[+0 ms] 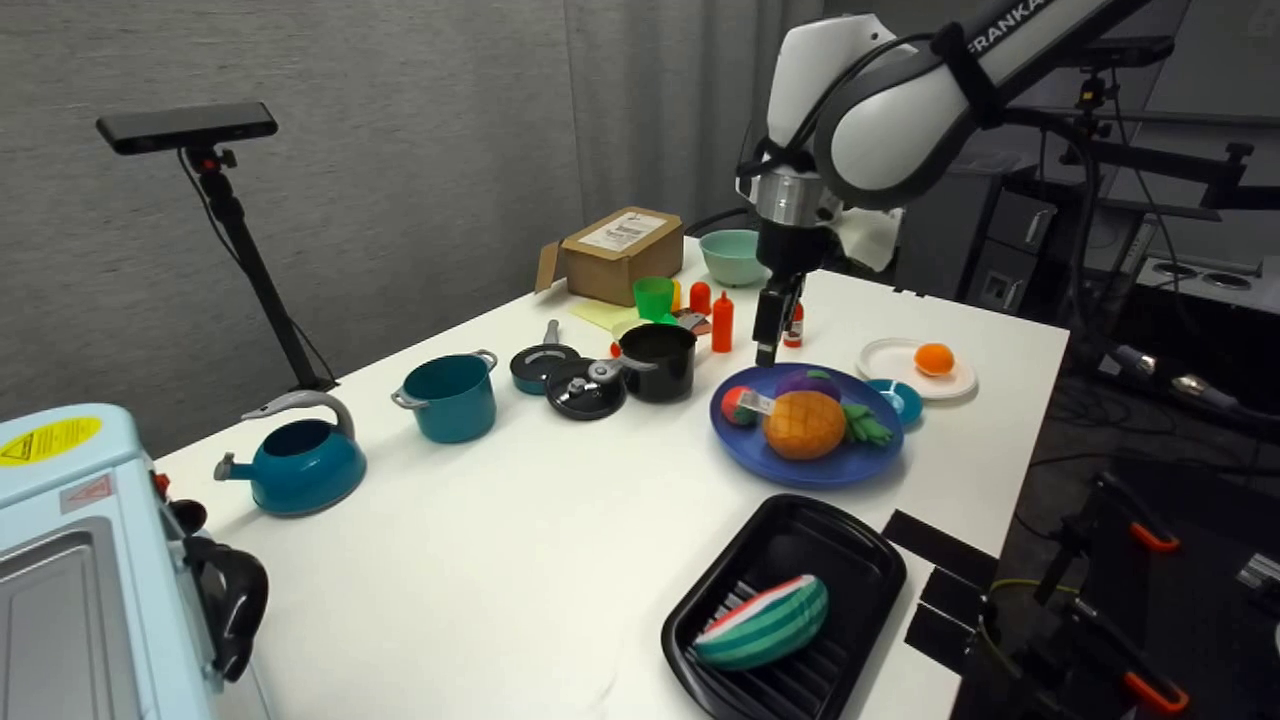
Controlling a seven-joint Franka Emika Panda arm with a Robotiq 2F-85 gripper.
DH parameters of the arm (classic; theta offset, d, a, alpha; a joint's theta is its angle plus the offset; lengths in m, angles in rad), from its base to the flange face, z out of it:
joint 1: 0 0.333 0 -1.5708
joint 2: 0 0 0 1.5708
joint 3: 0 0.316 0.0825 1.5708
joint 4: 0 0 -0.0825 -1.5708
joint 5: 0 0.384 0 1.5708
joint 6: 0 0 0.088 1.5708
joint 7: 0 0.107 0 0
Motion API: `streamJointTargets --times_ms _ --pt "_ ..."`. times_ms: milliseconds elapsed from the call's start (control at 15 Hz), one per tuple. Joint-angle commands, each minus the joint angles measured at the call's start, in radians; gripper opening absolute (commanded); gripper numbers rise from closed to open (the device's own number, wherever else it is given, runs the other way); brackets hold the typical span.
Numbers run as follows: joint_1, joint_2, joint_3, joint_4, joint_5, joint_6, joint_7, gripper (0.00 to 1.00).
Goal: Put the strawberry, the eggplant, the pineapple, the watermelon and the orange plush toys on the blue plate
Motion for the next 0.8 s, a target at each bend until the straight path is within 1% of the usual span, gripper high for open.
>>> streamJointTargets --times_ms 0,133,267,400,467,533,733 --pt "-0.004 -0.022 0.052 0.038 0.129 -0.105 -0.101 1.0" --pt "0.008 -0.015 0.084 0.04 0.186 -0.156 -0.164 1.0" --pt "0.028 -0.006 0.114 0.026 0.194 -0.188 -0.196 1.0" --pt "0.048 0.002 0.131 0.016 0.166 -0.199 -0.187 1.0" --pt "0.046 -0.02 0.127 0.0 0.152 -0.206 -0.178 1.0" --pt "0.05 0.0 0.126 0.015 0.162 -0.185 -0.157 1.0" --pt "0.054 -0.001 0.126 0.006 0.159 -0.186 -0.157 1.0"
